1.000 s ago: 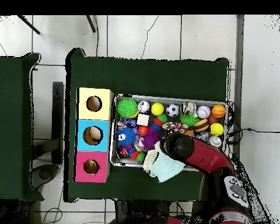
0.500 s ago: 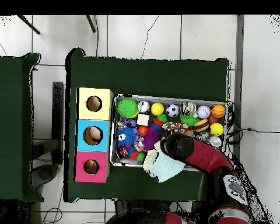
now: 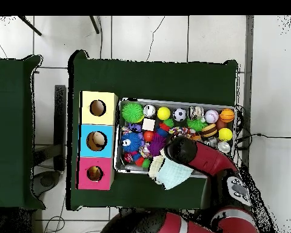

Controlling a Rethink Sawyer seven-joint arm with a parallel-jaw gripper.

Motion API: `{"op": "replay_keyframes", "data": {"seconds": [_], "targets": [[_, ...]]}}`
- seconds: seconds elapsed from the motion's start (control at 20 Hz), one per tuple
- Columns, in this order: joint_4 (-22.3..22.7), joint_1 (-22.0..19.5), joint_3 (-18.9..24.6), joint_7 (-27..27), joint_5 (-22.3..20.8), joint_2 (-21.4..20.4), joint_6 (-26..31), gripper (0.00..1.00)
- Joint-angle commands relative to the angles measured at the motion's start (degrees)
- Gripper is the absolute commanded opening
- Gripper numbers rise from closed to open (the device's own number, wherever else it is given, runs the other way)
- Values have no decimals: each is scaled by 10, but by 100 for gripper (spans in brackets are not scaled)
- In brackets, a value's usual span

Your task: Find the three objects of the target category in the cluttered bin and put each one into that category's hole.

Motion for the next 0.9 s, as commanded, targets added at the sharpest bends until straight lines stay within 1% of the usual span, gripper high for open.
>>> {"op": "replay_keyframes", "data": {"seconds": [0.05, 0.15, 0.3, 0.5, 0.65, 0.9], "targets": [[-83, -5, 34, 65, 30, 79, -42, 100], [-78, -4, 32, 65, 31, 68, -21, 100], [-63, -1, 25, 61, 30, 35, 20, 100], [-49, 7, 11, 64, 30, 4, 48, 100], [-45, 17, -1, 66, 31, -19, 80, 100], [-43, 33, -13, 73, 33, -39, 108, 100]]}}
